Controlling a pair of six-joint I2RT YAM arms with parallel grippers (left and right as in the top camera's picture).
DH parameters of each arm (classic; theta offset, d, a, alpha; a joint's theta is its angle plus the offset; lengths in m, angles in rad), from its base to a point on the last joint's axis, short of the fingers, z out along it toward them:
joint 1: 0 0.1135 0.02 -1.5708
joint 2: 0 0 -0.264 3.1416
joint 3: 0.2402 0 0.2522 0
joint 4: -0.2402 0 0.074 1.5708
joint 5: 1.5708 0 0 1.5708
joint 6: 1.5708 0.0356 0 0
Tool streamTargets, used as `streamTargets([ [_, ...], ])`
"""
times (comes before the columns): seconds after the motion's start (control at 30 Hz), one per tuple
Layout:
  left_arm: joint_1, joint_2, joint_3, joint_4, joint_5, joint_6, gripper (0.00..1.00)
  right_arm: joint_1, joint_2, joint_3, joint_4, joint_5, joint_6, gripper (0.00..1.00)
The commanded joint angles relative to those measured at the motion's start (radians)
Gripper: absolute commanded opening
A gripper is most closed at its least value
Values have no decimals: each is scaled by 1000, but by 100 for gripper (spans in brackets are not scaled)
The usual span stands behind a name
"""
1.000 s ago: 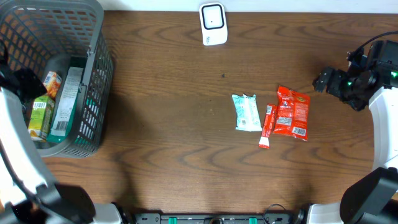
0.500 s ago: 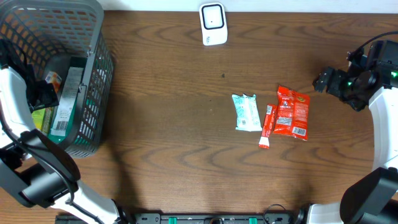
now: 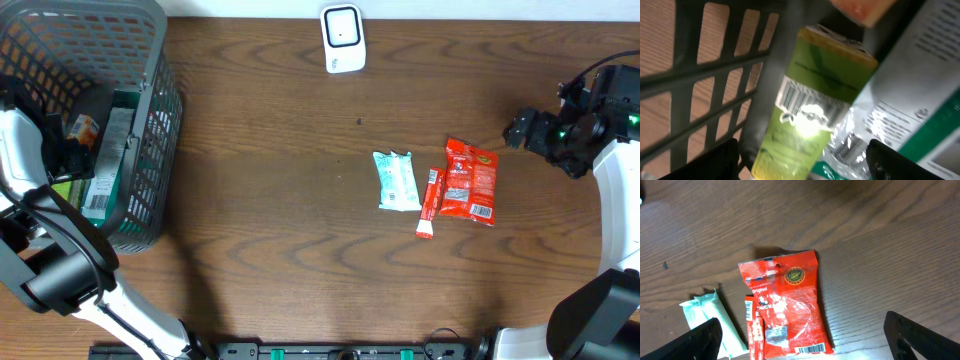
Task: Scan the item barcode
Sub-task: 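Grasp the yellow-green tea carton in the basket with the left gripper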
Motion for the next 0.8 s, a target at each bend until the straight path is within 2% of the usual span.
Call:
streamTargets([
  [0.0, 23, 20, -3, 13, -2, 22, 82, -6, 4, 10, -2, -5, -10, 99],
  [0.23, 40, 20, -30, 71, 103, 21, 82, -6, 4, 10, -1, -5, -10, 99],
  [0.4, 41, 33, -48, 91, 111, 21, 81, -6, 4, 10, -1, -5, -10, 99],
  [0.6, 41, 35, -51, 87, 111, 17, 59, -6, 4, 10, -1, -5, -10, 99],
  [0.77, 41, 35, -74, 85, 111, 17, 58, -6, 4, 10, -1, -5, -10, 99],
])
